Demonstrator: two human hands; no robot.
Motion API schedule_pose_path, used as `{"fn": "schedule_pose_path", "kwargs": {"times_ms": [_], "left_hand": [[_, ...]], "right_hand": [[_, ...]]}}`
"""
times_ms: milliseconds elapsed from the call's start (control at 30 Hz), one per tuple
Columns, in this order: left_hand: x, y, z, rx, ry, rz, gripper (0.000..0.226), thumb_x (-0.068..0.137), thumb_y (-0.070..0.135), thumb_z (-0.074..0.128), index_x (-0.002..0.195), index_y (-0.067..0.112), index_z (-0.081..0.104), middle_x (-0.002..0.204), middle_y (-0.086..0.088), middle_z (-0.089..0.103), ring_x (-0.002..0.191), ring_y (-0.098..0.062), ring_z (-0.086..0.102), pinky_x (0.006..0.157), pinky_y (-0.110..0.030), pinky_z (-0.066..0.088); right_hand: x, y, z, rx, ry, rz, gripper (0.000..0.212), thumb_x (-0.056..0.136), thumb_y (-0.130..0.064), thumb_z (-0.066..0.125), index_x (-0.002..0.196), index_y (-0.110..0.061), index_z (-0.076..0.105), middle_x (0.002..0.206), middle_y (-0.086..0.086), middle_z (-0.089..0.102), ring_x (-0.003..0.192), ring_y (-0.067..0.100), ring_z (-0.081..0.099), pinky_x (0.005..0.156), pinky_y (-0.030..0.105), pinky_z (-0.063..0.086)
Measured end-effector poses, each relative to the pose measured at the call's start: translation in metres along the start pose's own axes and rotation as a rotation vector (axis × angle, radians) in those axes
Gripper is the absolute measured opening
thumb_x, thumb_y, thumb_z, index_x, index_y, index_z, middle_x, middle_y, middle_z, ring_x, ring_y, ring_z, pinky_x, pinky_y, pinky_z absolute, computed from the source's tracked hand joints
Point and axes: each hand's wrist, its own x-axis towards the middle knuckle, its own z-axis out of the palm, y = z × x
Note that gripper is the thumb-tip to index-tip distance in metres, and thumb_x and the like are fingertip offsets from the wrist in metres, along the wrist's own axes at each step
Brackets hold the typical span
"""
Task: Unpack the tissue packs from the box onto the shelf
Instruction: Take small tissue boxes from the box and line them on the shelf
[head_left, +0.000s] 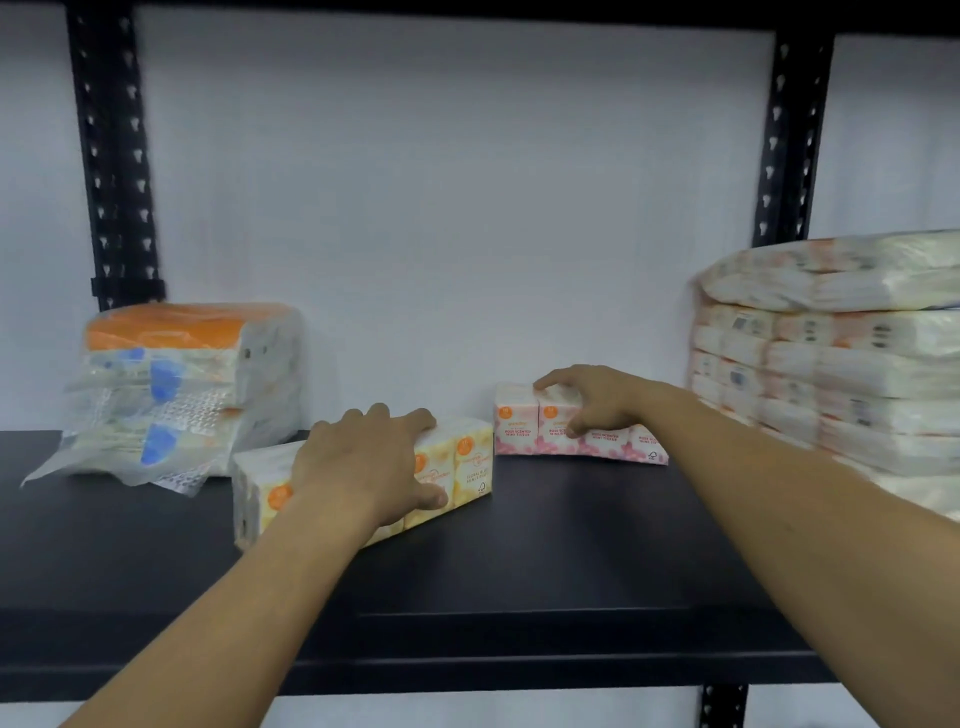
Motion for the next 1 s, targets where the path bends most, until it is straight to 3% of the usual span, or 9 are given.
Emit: {"fn": "schedule_pose_path", "kwargs": {"times_ms": [167,333,533,633,733,833,1000], "left_hand": [[0.001,-0.001,0.002,-0.006,0.013,0.004,0.079,0.077,0.073,0.056,0.145,0.046,0.026,0.128,0.005,0.05,0.116,-0.02,0.052,0.087,-0.036,0.043],[0.001,0.0,0.002,0.004,0.019,0.011,0.08,0.077,0.074,0.055,0.145,0.045,0.024,0.13,0.004,0.049,0.117,-0.021,0.051,0.087,-0.036,0.043],[0.0,-0.001,0.003,0.012,0.022,0.012,0.08,0.077,0.074,0.055,0.144,0.045,0.024,0.129,0.005,0.049,0.116,-0.02,0.051,0.086,-0.036,0.043],[0.0,0.0,0.003,0.01,0.024,0.008,0.08,0.077,0.074,0.055,0.144,0.046,0.024,0.128,0.005,0.049,0.116,-0.02,0.051,0.086,-0.036,0.042],[0.0,0.0,0.002,0.0,0.019,0.0,0.079,0.076,0.074,0.055,0.144,0.046,0.025,0.128,0.006,0.049,0.116,-0.02,0.051,0.086,-0.036,0.042],[-0.001,0.0,0.001,0.0,0.014,-0.007,0.079,0.077,0.074,0.055,0.144,0.047,0.025,0.129,0.006,0.049,0.117,-0.019,0.051,0.087,-0.036,0.043],[-0.003,0.002,0.001,0.008,0.015,-0.015,0.08,0.077,0.075,0.054,0.146,0.047,0.024,0.132,0.005,0.048,0.12,-0.02,0.05,0.089,-0.036,0.042]], "right_hand": [[0.017,0.001,0.01,0.011,0.01,-0.005,0.077,0.082,-0.009,0.07,0.146,-0.04,0.04,0.153,-0.003,0.037,0.133,0.023,0.043,0.102,0.038,0.043],[0.026,0.002,0.024,-0.083,0.014,-0.024,0.076,0.09,-0.008,0.057,0.153,-0.038,0.027,0.16,-0.007,0.029,0.146,0.021,0.028,0.119,0.042,0.026],[0.023,-0.003,0.046,-0.157,0.158,0.002,0.079,0.089,-0.01,0.053,0.156,-0.037,0.021,0.163,-0.002,0.021,0.15,0.02,0.017,0.122,0.049,0.006],[0.018,-0.008,0.05,-0.174,0.206,0.065,0.08,0.087,-0.022,0.054,0.156,-0.036,0.018,0.164,0.003,0.016,0.151,0.028,0.01,0.119,0.058,-0.002],[0.013,-0.017,0.052,-0.205,0.304,0.129,0.071,0.089,-0.042,0.049,0.154,-0.038,0.021,0.163,0.003,0.019,0.148,0.034,0.014,0.116,0.064,0.002],[0.012,-0.025,0.06,-0.297,0.322,0.142,0.064,0.092,-0.057,0.044,0.151,-0.04,0.026,0.156,0.002,0.032,0.14,0.036,0.03,0.112,0.066,0.013],[0.018,-0.028,0.067,-0.288,0.3,0.179,0.06,0.096,-0.044,0.044,0.151,-0.04,0.023,0.147,0.002,0.04,0.133,0.035,0.036,0.11,0.066,0.017]]}}
